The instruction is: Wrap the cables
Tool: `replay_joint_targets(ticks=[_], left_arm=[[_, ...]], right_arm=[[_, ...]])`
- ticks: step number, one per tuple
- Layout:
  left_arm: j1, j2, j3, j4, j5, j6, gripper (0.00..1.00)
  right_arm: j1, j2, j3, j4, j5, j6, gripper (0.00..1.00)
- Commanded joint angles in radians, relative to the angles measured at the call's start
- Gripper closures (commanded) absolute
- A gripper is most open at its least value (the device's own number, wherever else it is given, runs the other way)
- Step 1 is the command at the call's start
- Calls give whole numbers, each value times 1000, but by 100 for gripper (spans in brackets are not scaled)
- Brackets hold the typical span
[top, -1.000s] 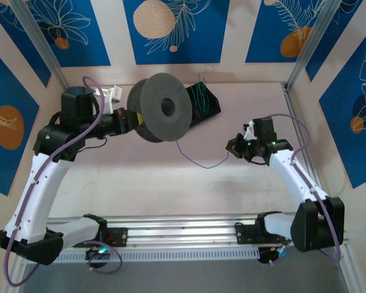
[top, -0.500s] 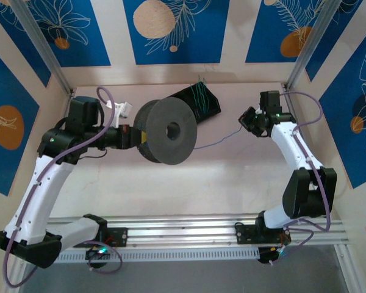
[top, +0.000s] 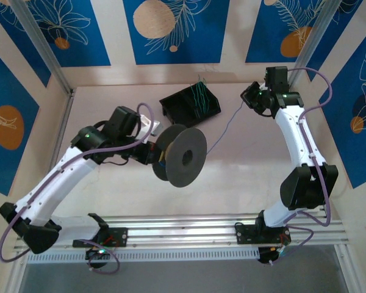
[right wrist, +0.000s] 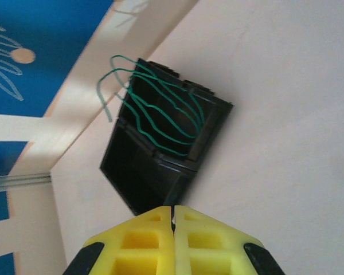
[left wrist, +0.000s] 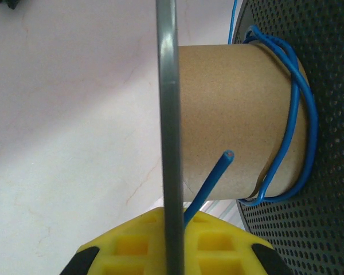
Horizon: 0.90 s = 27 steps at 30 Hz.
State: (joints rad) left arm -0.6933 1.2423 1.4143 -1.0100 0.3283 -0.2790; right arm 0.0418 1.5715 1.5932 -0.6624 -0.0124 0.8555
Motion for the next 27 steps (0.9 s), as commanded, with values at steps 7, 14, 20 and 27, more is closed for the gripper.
replay_joint_targets(ticks=[7,14,20,27], left_arm=[[-84,110,-19,19,-74,-11,100],[-81,190,-31,110,-66,-79,100],[-69,261,-21,182,-21,-152,100],[-25,293,-50,302,23,-279,100]], right_arm=[[147,16,174,48,-60,55,100],[313,6,205,113,-86,27,100],[411,-51,127,203,-96,35,100],[449,-153,-14,313,-125,118,100]])
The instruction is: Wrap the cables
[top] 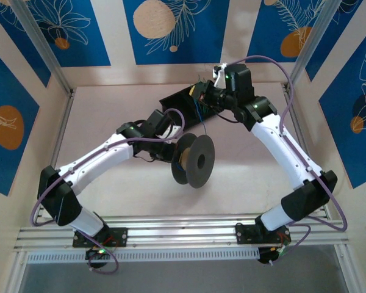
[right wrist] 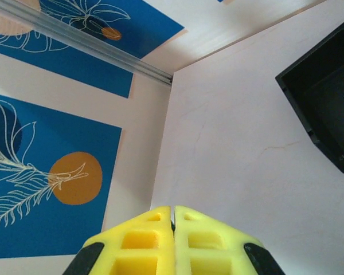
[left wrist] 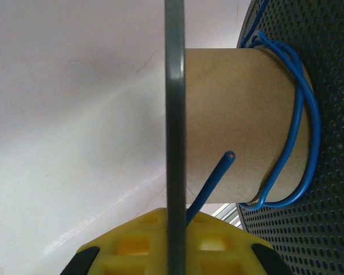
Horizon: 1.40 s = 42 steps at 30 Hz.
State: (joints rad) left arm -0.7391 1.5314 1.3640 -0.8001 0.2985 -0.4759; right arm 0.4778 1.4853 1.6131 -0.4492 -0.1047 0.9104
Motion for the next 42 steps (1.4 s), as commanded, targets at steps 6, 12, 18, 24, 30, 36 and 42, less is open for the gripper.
replay_joint_targets(ticks=[6,12,18,24,30,36,42], left_arm=[[56,11,-40,203,43,-212,100],[90,-7,-87,328,39,-341,100],[97,-32,-131,424,2,-437,100],[104,-64,-179,496,-48,-520,100],[121,-103,-225,573,-92,-612,100],[137,-157,-258,618,-138,-689,100],[148,-226,-308,638,-183,-752,100]], right_arm=[[45,-148,-188,197,-43,151,100],[110,-204,-324,252,-26,197,100],[171,-262,-454,278,36,268,100],[258,-292,-531,303,69,288,100],[375,-303,-565,238,180,209,100],[477,-387,-674,209,449,165,100],[485,-512,-817,259,620,254,100]])
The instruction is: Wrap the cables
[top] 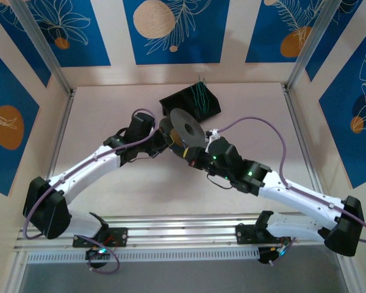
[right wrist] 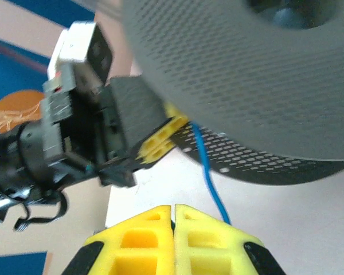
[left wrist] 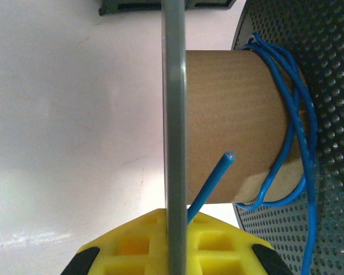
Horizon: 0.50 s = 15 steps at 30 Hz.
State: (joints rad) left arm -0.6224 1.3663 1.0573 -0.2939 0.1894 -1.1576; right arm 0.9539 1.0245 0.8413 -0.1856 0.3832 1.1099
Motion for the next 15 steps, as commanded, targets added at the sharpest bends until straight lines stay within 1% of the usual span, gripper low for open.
replay_joint_targets(ticks=[1,5,10,13,15], left_arm=[[34,-76,-12,136,-80,-81,100],[45,-131,-57,152,-110,-118,100],[53,-177,-86,177,-118,-154,100],[55,-198,-93,199,-108,-173,100],[55,-213,-106,223,-104,-193,100]], right_arm=[[8,-67,-62,3,148,66,100],[-10,-125,-146,15,212,156,100],[-44,-157,-247,64,215,275,100],[-70,-159,-296,70,210,378,100],[-89,-161,-333,105,207,428,100]])
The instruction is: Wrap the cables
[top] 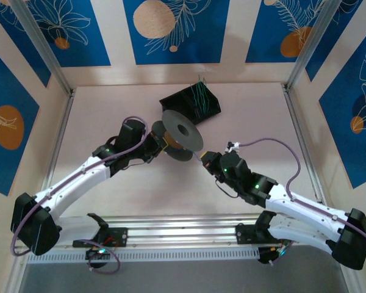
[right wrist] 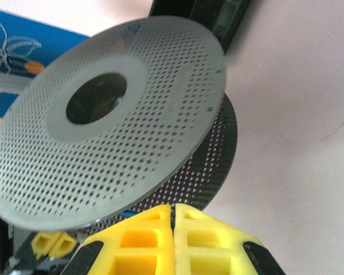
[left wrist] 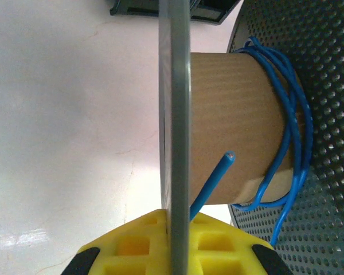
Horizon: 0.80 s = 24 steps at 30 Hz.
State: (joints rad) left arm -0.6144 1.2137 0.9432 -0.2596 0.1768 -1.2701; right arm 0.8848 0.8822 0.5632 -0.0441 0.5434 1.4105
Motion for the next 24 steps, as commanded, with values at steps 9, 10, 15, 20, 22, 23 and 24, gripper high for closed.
replay_joint_targets(ticks=[9,10,15,20,22,23,24], left_arm=[[45,-130,-53,298,-73,-138,100],[45,-135,-62,315,-67,-149,100],[37,-138,-69,362,-17,-165,100],[24,-159,-77,385,6,-172,100],[21,-164,-74,396,21,-169,100],[20,-162,-72,404,33,-167,100],[19,-158,-68,415,50,-166,100]], right_arm=[[-144,7,-128,9,-31,396,100],[-160,16,-132,15,-44,419,100],[-243,74,-134,85,-137,487,100],[-307,114,-139,124,-200,560,100],[-340,133,-136,151,-238,570,100],[-354,140,-137,165,-252,571,100],[-376,152,-135,188,-277,566,100]])
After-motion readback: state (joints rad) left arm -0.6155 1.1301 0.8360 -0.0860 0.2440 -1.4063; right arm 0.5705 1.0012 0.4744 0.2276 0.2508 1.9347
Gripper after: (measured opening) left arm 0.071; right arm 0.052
